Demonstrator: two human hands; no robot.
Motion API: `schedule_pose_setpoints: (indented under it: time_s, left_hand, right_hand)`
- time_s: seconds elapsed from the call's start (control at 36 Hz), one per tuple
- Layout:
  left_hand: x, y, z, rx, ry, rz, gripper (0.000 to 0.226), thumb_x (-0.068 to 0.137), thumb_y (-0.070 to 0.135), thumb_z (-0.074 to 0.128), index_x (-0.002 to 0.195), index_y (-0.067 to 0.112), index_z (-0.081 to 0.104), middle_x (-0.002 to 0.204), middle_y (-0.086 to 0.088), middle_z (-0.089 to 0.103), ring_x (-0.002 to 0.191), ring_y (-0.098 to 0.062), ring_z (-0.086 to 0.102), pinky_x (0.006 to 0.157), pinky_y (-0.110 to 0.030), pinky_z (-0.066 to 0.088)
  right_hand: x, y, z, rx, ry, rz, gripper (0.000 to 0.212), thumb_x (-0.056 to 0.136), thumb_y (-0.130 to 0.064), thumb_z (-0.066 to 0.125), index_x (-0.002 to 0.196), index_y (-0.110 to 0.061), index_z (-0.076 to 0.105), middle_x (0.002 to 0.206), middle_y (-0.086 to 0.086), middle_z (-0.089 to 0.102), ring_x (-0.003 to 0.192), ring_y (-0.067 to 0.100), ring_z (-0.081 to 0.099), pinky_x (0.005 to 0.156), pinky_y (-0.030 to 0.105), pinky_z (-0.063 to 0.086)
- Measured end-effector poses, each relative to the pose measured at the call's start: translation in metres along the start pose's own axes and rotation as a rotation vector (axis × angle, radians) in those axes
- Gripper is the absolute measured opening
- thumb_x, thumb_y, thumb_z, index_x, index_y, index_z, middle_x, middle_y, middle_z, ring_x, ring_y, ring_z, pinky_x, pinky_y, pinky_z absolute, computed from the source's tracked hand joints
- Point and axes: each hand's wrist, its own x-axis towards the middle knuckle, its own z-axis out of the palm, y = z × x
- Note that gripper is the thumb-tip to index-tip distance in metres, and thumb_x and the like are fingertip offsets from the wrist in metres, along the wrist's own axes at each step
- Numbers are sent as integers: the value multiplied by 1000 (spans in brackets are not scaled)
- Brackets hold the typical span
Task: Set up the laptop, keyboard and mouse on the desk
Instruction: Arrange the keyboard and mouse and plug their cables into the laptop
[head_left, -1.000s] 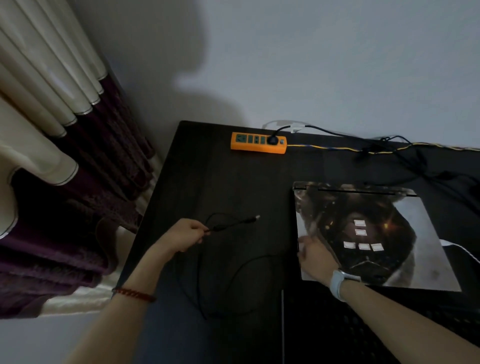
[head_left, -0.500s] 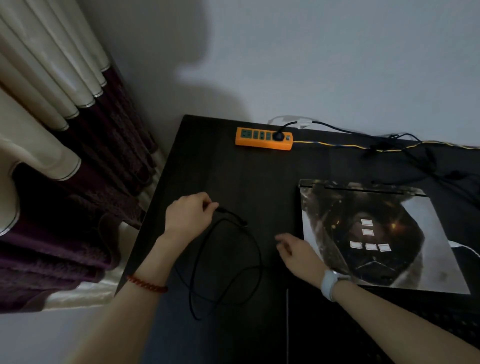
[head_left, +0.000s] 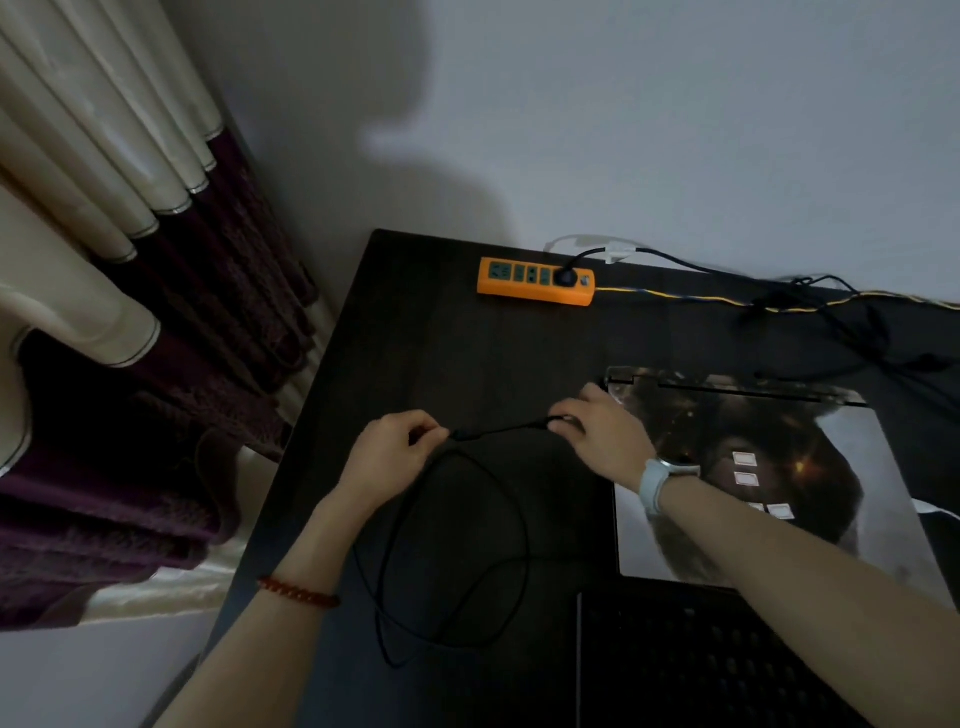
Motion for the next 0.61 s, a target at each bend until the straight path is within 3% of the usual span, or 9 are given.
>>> schedule_pose_setpoints:
  time_s: [0.11,0.19,0.31,0.42,0.53,0.61]
  left_hand:
    - [3,5,24,301,-140,31,25,93,29,45,114,22,57,115,-2,61,99,-18,59,85,-38,49]
    - [3,23,52,225,-192,171,41,93,33,44,132,20,44,127,-4,55,114,-20,54,96,-41,45]
    - [2,41,87,127,-140,252,34,95,27,44,126,17,52,116,-8,61,106,-23,57,93,-41,44]
    - [3,43,110,8,-149,236,31,95,28,45,121,18,58,110,-7,64,101,-21,60,89,-37,47]
    - [7,40,123,20,-171,241,30,94,29,45,120,20,57,117,-2,64,105,-18,59,88,-34,48]
    - [14,38,132,22,-202,220,26,94,27,46,116,17,58,110,-3,66,99,-20,61,85,-34,49]
  right_hand:
    - [-10,4,-1,172,-106,19,23,90,-26,55,107,-14,65,104,7,58,97,18,58,87,34,46]
    - [-19,0,2,402,-238,86,17,92,-21,52,100,-13,65,69,-6,61,62,4,58,66,22,44]
    - [-31,3,12,629,-199,218,18,95,-11,44,103,-7,60,63,-3,59,54,9,52,54,11,42]
    - [-46,16,20,834,-113,365,12,95,-4,40,100,-3,51,65,4,60,47,5,54,47,12,41]
    - [-59,32,27,853,-47,484,16,95,-2,39,105,-2,52,72,4,63,54,1,58,59,17,47]
    - [-68,48,33,513,129,460,21,91,-1,43,106,-1,58,95,13,65,87,17,60,85,31,46]
